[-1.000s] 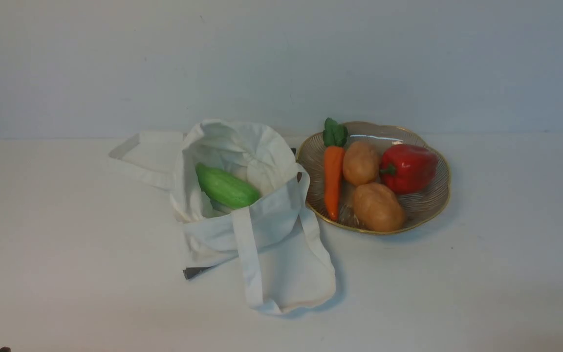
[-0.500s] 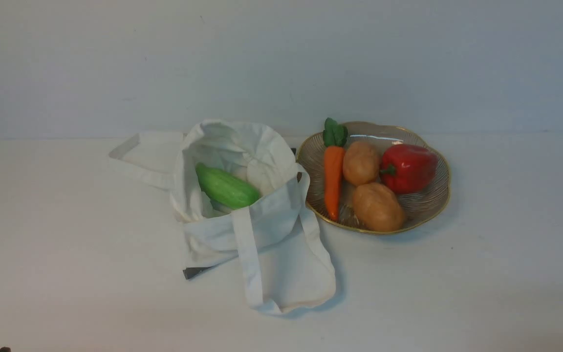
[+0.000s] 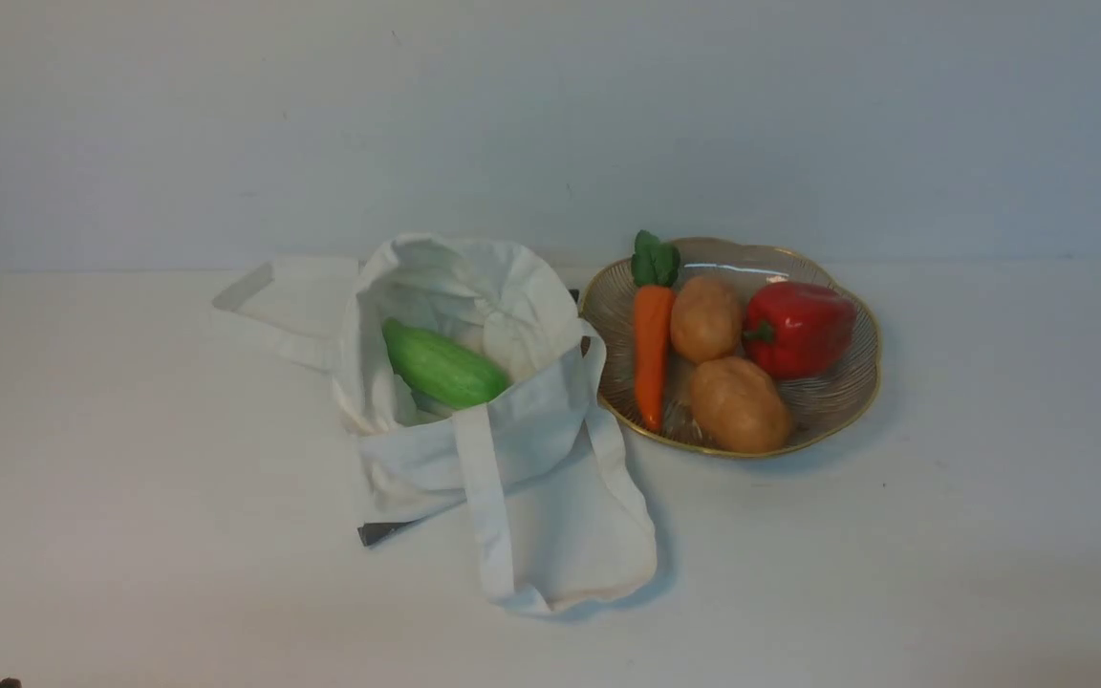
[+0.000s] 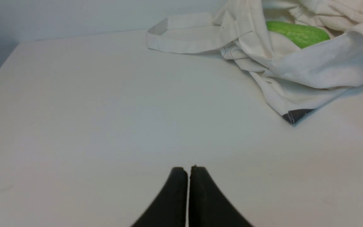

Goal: Take vegetables from cloth bag on white table place on plate.
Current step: 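Reach into the cloth bag and grasp the green cucumber with the left gripper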

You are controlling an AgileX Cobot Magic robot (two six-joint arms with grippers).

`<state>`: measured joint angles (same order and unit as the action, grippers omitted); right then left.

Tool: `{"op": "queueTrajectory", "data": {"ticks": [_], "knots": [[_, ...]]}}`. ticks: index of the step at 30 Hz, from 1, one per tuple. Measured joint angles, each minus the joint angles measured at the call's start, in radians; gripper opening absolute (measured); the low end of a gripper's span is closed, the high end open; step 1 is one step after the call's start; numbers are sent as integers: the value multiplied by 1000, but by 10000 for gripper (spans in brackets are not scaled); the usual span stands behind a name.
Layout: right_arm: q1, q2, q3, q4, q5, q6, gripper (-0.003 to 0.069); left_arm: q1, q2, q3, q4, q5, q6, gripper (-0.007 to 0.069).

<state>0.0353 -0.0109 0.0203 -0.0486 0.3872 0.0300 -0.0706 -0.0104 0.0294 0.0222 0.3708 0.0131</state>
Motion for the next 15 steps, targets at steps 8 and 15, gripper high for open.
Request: {"op": "queueTrajectory", "data": {"ticks": [8,15], "knots": [[0,0,0,0,0,0,-15,0,0,0,0,0,1,-5],[0,0,0,0,0,0,-15,0,0,0,-172,0,-88,-5]]}}
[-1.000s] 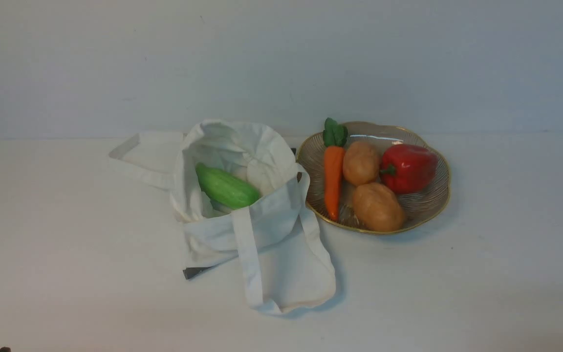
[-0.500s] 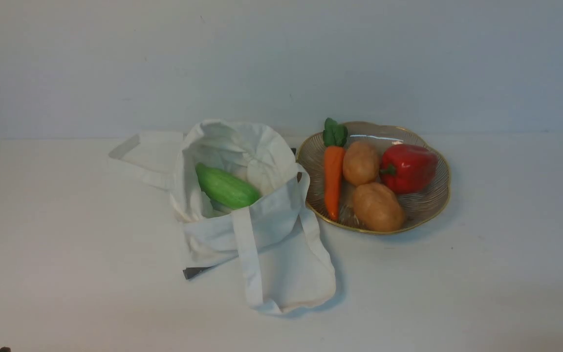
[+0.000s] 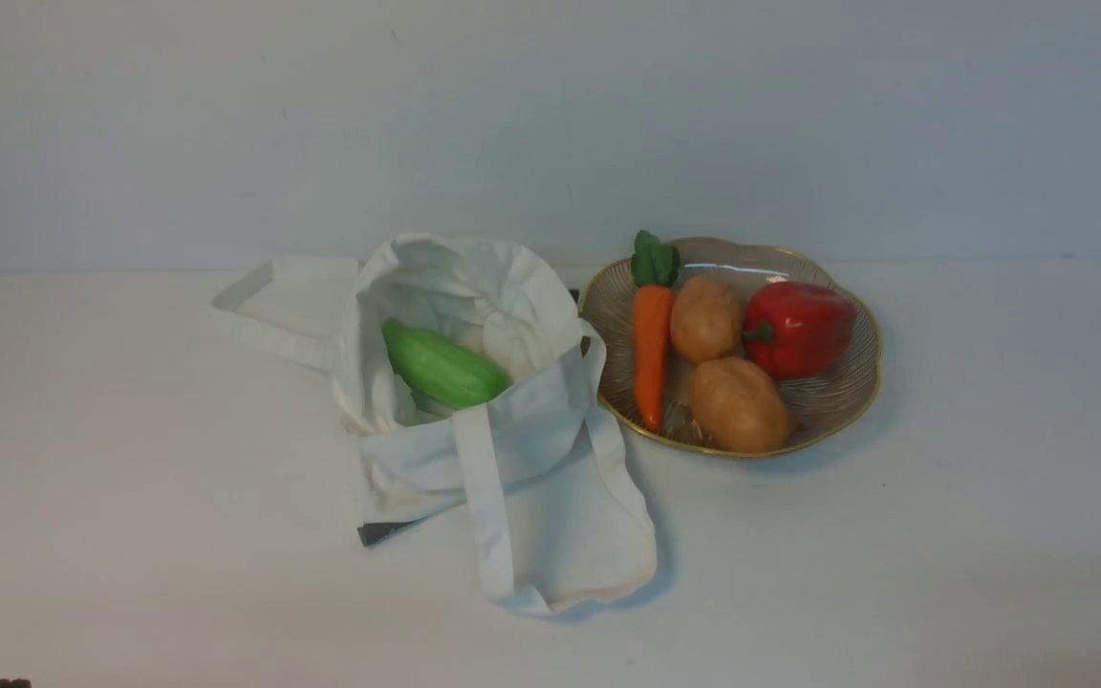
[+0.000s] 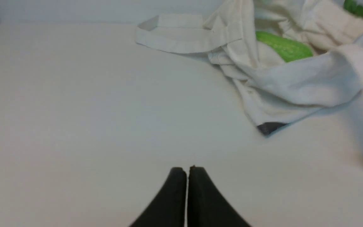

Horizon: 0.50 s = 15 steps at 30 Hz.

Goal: Take vegetables from cloth bag on white table place on plate.
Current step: 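Reach into the cloth bag and grasp the green cucumber with the left gripper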

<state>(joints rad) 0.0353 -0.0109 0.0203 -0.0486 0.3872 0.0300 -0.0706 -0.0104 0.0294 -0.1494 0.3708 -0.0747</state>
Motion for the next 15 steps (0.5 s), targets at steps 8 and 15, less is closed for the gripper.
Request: {"op": "queueTrajectory", "data": {"ticks": [8,15], "knots": [[0,0,0,0,0,0,-15,0,0,0,-581,12,-239,-5],[0,0,0,0,0,0,-15,0,0,0,-845,-12,-261,-5]]}}
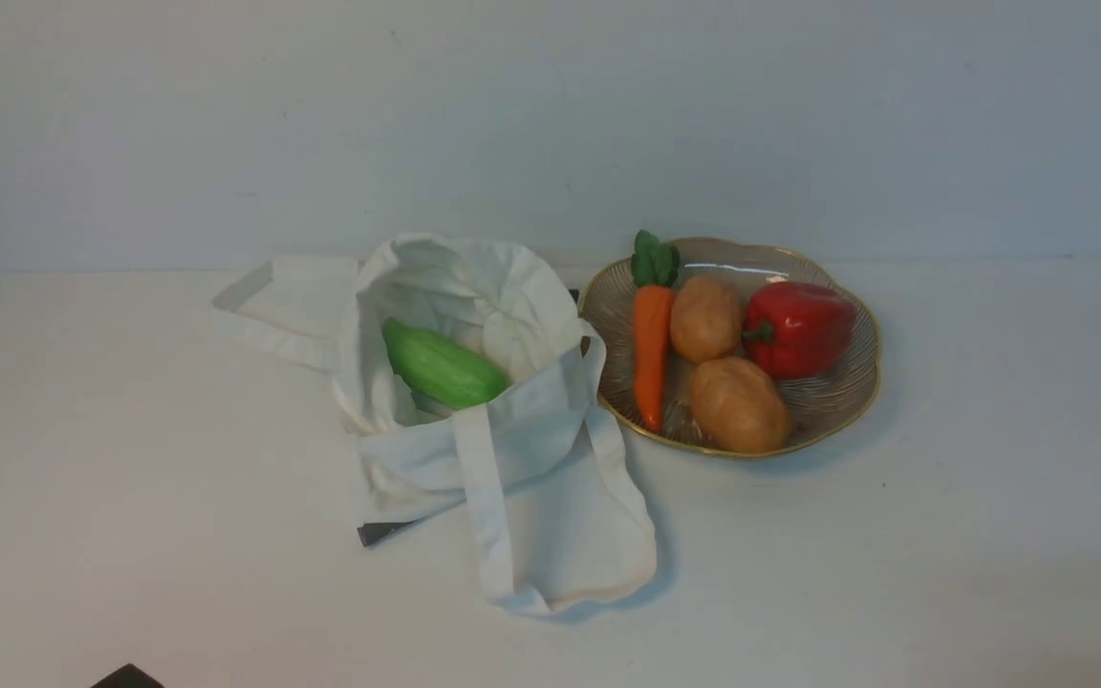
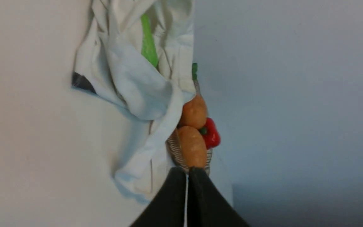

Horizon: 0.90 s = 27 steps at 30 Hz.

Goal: Take vegetables from cloth bag on white table place on plate.
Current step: 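Reach into the cloth bag and grasp the green cucumber with the left gripper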

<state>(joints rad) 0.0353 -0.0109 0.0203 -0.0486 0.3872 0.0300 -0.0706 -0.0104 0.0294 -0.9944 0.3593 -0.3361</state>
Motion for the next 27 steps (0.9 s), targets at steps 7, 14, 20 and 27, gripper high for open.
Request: {"op": "queueTrajectory", "data": {"ticks": [7,14,20,27], "knots": [[0,0,0,0,0,0,-15,0,14,-142,-92,82,236,-5],[0,0,0,0,0,0,-15,0,399,-547,152,389,487,-5],[0,0,0,0,0,0,-15,0,829,-846,460,708,530,-5],[0,0,0,0,-1,0,-15,-5,1341,-1138,560,796,511,-4]]}}
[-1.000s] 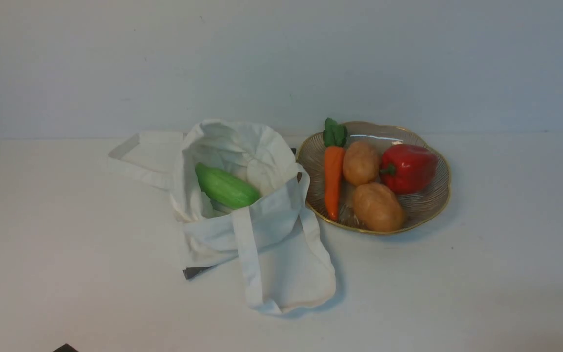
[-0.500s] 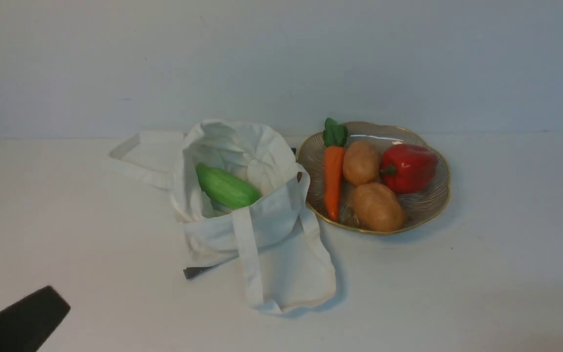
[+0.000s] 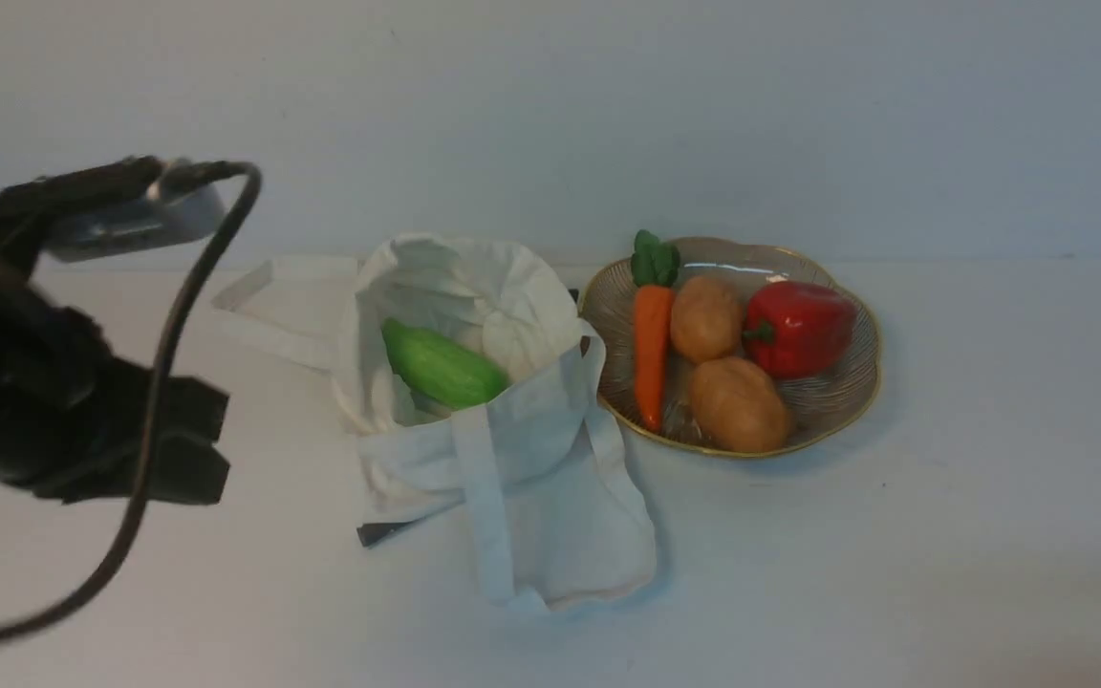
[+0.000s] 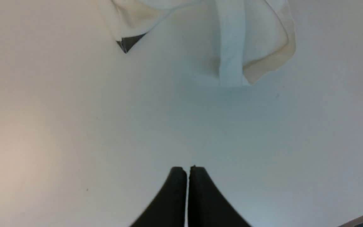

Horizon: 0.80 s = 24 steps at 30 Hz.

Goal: Take vegetables from cloth bag on white table place on plate.
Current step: 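Reach into the cloth bag and grasp the green cucumber with the left gripper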

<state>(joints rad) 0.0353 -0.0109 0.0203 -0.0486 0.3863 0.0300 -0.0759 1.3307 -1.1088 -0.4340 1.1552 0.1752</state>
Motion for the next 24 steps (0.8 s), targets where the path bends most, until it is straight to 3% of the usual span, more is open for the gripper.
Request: {"op": "queueTrajectory", "data": {"ticks": [6,11,15,24], "knots": [[0,0,0,0,0,0,-15,-87,247,-198,68,1,-8,17],[0,0,0,0,0,0,-15,-193,435,-378,202,4,-161,64],[0,0,0,0,0,0,-15,-267,628,-548,345,29,-319,165],[0,0,0,0,0,0,-15,-348,827,-769,487,7,-575,420]]}}
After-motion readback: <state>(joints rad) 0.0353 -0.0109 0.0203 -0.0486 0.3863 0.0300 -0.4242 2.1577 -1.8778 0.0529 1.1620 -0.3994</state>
